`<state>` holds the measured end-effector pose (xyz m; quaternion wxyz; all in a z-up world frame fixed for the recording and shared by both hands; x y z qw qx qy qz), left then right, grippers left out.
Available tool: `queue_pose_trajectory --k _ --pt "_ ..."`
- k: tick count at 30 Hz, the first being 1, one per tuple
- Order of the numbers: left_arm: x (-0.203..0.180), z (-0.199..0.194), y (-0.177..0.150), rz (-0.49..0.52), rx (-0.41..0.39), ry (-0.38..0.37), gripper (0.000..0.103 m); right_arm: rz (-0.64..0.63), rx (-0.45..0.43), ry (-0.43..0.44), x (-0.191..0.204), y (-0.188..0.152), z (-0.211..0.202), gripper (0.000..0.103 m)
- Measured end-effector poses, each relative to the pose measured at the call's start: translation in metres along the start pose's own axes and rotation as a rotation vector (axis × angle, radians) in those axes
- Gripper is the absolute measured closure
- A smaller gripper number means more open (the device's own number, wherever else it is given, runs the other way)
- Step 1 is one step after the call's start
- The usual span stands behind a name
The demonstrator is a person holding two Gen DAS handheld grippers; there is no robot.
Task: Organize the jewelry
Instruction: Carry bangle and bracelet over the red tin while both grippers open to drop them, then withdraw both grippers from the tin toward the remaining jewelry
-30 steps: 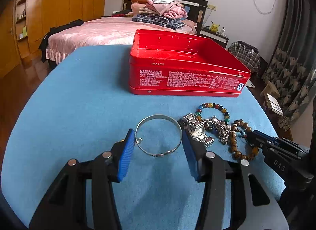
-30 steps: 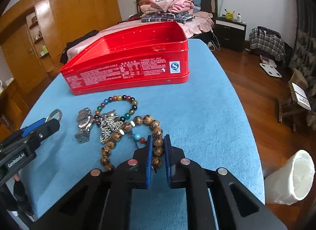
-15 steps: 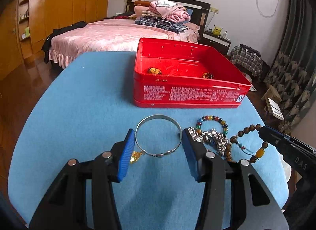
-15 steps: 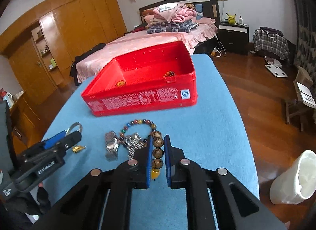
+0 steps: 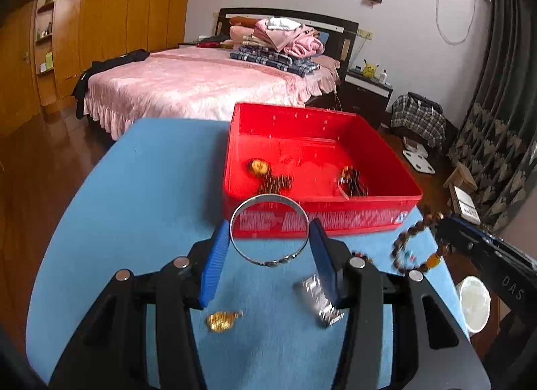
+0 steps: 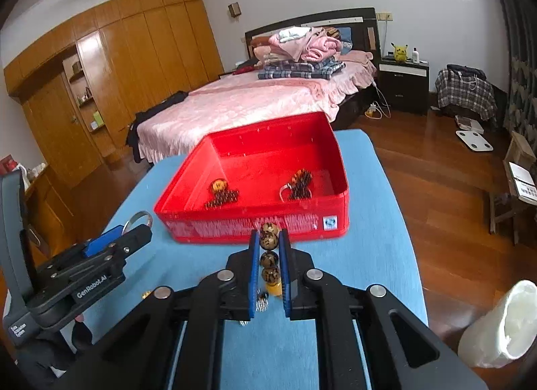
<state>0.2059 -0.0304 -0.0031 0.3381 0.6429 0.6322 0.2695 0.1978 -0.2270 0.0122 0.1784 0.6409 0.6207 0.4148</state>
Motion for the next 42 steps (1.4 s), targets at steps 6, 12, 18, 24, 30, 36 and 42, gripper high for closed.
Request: queue_pose_trajectory --k 6,12,18,24,30,36,42 --pt "-0.008 0.005 0.025 0.008 -0.036 -0.011 0.056 0.001 -0.04 0.033 0.005 0.023 0.002 0.092" --pt "-0.008 0.021 0.044 -0.002 -0.044 -0.018 0.056 0.024 -0.081 0.06 0.005 0.047 0.008 0.092" --pt "-0.01 0.042 0.061 0.007 -0.037 -0.02 0.056 0.037 -0.097 0.075 0.0 0.067 0.023 0.092" --pt "-0.011 0.065 0.071 0.012 -0.023 -0.029 0.056 0.056 -0.081 0.08 -0.005 0.077 0.046 0.092" --pt "-0.009 0.086 0.075 0.019 0.001 -0.03 0.056 0.067 -0.06 0.074 -0.012 0.08 0.071 0.092" --pt "-0.002 0.092 0.066 0.014 0.034 -0.021 0.047 0.072 -0.066 0.02 -0.019 0.069 0.074 0.064" --pt "0.004 0.06 0.051 0.02 -0.01 -0.008 0.043 0.079 -0.09 0.012 -0.021 0.051 0.057 0.059"
Point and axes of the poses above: each gripper's, at about its wrist camera, not at the fingertips, and z roughly the way its jaws point, x to its left, y to its top, the point moved 1 cm from there along z, roughly the way its jaws point, and after that the axes turned 4 degrees about z, right-handed, at the moved point
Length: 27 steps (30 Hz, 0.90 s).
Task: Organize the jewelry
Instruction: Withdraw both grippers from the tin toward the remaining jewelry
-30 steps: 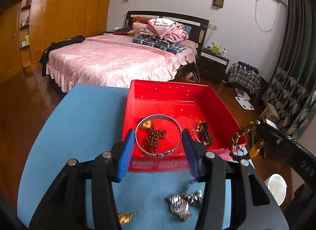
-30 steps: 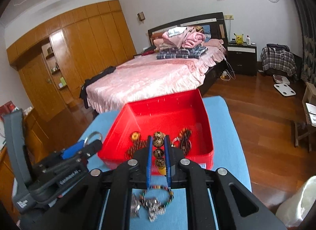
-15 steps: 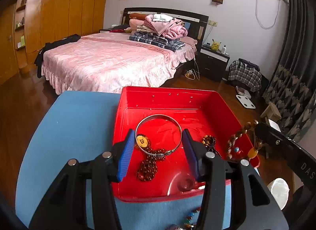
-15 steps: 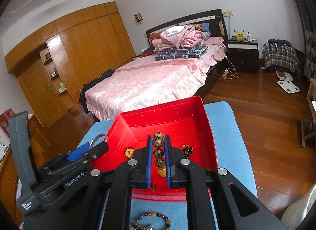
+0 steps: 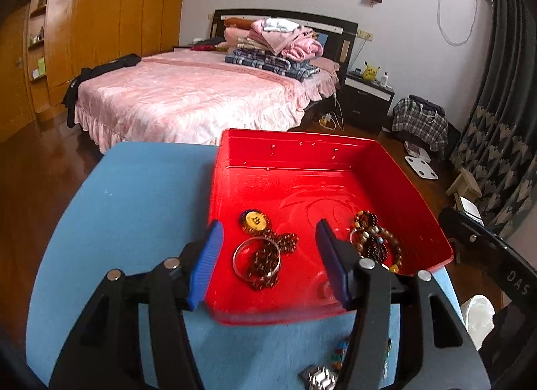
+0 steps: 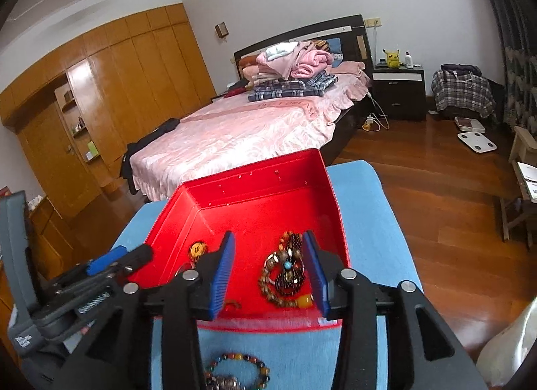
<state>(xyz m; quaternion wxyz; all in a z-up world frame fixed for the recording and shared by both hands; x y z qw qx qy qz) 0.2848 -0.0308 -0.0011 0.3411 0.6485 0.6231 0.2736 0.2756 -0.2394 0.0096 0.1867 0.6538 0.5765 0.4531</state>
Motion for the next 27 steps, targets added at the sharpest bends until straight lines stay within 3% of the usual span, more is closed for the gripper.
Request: queue_pose_trajectory --k 4,11,22,27 --pt "0.001 -0.026 -0.016 0.018 -0.024 0.029 0.036 -0.027 -0.012 -0.004 0.006 -0.015 -0.015 0.051" --pt "0.014 -0.051 -0.054 -0.013 0.008 0.051 0.035 -0.085 0.015 -0.013 0.019 -0.053 -0.035 0.051" --pt "0.026 -0.06 -0.119 -0.021 0.073 0.102 0.035 -0.116 0.05 -0.045 0.02 -0.105 -0.047 0.051" --pt "0.031 -0.058 -0.133 -0.024 0.104 0.101 0.035 -0.131 0.084 -0.039 0.026 -0.124 -0.046 0.051"
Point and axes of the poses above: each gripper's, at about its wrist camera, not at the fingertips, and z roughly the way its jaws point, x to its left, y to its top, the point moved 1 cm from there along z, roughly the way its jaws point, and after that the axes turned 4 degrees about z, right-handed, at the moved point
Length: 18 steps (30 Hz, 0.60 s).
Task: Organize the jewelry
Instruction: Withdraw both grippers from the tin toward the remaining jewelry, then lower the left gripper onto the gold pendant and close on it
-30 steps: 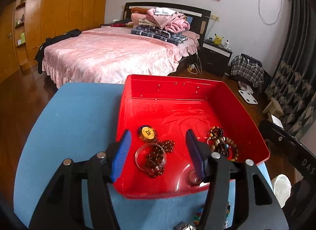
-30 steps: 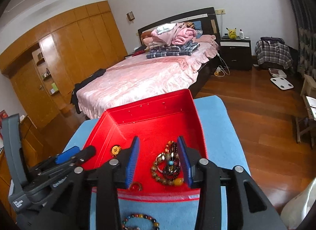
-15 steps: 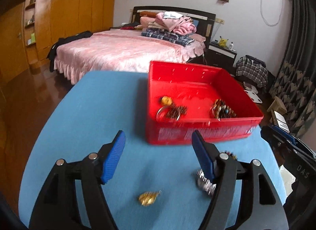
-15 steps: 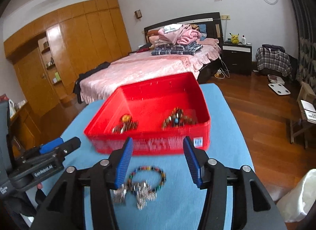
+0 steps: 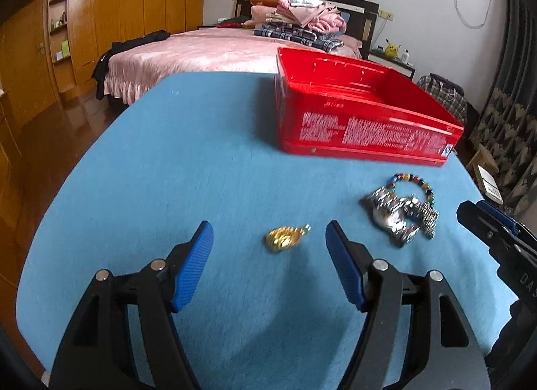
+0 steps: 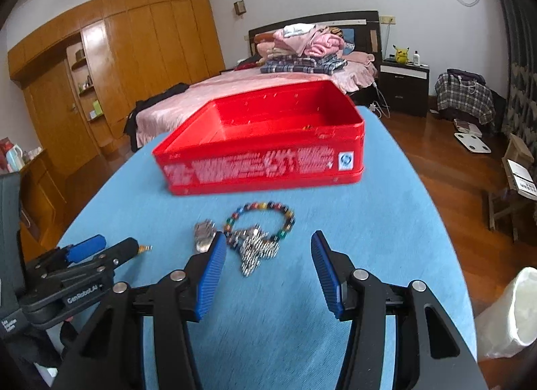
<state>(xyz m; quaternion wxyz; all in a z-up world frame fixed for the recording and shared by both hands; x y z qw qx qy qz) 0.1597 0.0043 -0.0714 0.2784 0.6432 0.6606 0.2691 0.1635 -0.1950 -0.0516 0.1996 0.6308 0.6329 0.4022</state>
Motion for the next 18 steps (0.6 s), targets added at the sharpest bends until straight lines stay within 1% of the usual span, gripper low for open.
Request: queue_pose_trajectory --k 5,12,18 --pt "0.009 0.005 -0.004 -0.032 0.022 -0.011 0.035 -0.005 0.011 0.0 0.002 -0.005 0.002 0.051" --pt "0.005 0.009 -0.004 -0.007 0.038 -0.013 0.036 0.009 0.014 0.003 -0.002 -0.007 0.003 0.051" --pt "0.003 0.015 0.0 0.018 0.052 -0.065 0.037 0.012 0.017 0.006 -0.003 -0.007 0.003 0.051"
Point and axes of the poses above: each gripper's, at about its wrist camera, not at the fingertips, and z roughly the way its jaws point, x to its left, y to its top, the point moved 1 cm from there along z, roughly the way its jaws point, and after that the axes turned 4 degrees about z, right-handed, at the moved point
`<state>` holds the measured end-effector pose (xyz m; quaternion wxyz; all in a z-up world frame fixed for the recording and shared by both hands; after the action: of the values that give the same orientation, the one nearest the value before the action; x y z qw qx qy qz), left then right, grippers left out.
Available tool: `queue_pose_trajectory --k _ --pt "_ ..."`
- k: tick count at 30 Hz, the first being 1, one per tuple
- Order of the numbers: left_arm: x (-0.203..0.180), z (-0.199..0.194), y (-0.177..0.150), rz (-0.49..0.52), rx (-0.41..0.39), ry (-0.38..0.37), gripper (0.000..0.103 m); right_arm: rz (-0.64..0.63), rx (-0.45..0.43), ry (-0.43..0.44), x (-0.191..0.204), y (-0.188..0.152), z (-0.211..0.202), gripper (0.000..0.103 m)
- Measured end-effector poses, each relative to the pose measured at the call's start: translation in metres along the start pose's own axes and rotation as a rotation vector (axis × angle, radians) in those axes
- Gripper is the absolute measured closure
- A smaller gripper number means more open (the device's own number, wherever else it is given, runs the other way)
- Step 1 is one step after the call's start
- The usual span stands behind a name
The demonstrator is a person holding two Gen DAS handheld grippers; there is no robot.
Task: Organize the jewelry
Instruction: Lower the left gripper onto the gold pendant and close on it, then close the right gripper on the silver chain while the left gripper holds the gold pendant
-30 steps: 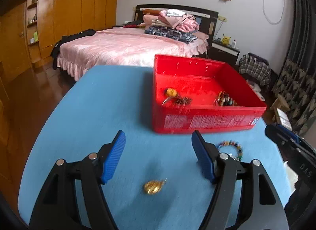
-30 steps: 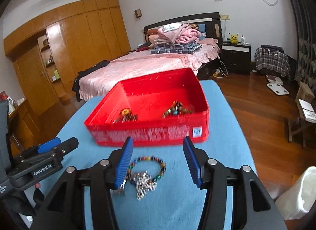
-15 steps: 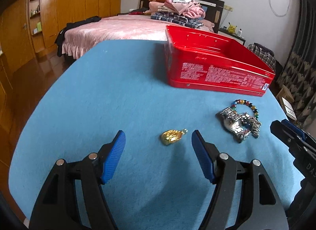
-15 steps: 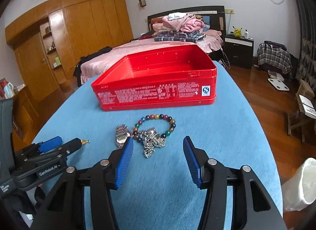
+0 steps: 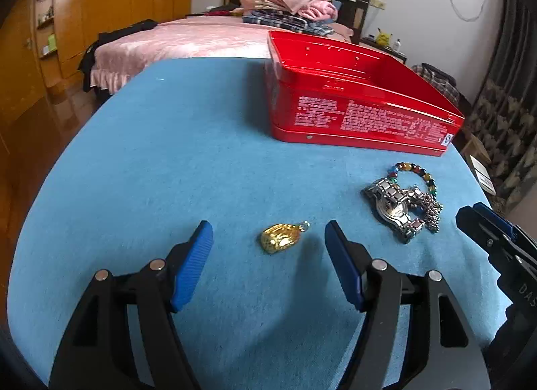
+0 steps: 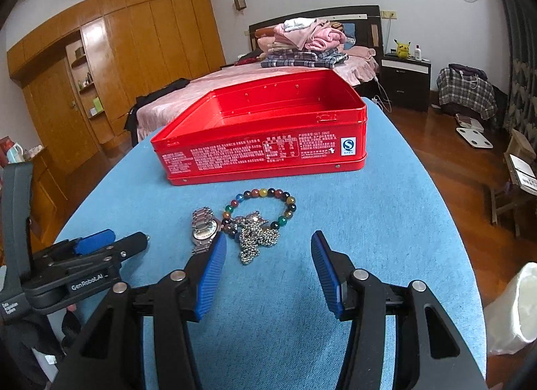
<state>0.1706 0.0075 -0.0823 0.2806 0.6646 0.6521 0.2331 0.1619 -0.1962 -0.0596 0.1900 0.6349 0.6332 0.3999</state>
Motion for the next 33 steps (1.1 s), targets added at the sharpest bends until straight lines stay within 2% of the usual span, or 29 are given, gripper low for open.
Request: queue_pose_trajectory --k 1,3,5,7,10,13,17,26,28,29,30,33 --pt "0.0 0.0 0.0 0.001 0.0 -0.002 0.037 0.002 0.001 0.0 0.0 0.0 0.0 0.051" --pt "-0.003 -0.001 -0.002 0.014 -0.003 -0.021 0.047 0.005 0.004 -0.001 0.001 0.001 0.001 0.051" --pt "-0.006 -0.002 -0.002 0.027 0.001 -0.035 0.05 0.011 0.006 -0.001 -0.001 0.001 0.002 0.051" --pt "-0.008 -0.003 -0.002 0.023 0.006 -0.081 0.055 0.021 0.007 -0.002 -0.002 0.001 0.002 0.051" --pt "-0.014 -0.005 -0.003 0.014 0.024 -0.159 0.057 0.036 0.011 0.001 -0.005 0.001 0.003 0.051" --pt "-0.015 -0.006 -0.002 0.006 0.021 -0.191 0.059 0.042 0.012 0.002 -0.007 0.002 0.003 0.051" --pt "-0.017 0.001 -0.001 0.026 0.027 -0.125 0.059 0.041 0.014 0.003 -0.006 0.002 0.004 0.051" --pt "-0.021 0.01 0.003 0.05 0.021 -0.086 0.059 0.032 0.018 0.003 -0.005 0.001 0.004 0.051" --pt "-0.021 0.009 0.001 0.051 0.017 -0.082 0.067 0.031 0.019 0.002 -0.004 0.001 0.005 0.051" --pt "-0.021 0.009 0.001 0.051 0.016 -0.084 0.078 0.029 0.021 0.002 -0.004 0.001 0.005 0.051" --pt "-0.021 0.008 0.0 0.052 0.016 -0.091 0.083 0.027 0.02 0.002 -0.003 0.001 0.005 0.051" --pt "-0.023 0.005 -0.003 0.059 0.011 -0.092 0.083 0.007 0.022 0.01 0.0 0.0 0.005 0.051"
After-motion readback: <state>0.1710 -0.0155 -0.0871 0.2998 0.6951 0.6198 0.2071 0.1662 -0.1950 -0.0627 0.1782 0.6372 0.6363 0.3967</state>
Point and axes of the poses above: each gripper's, at about its wrist camera, not at the fingertips, and z roughly the way its jaws point, x to its left, y to its top, the point moved 1 cm from there along z, roughly the way its jaws point, and after that the axes turned 4 degrees about z, right-handed, at the moved point
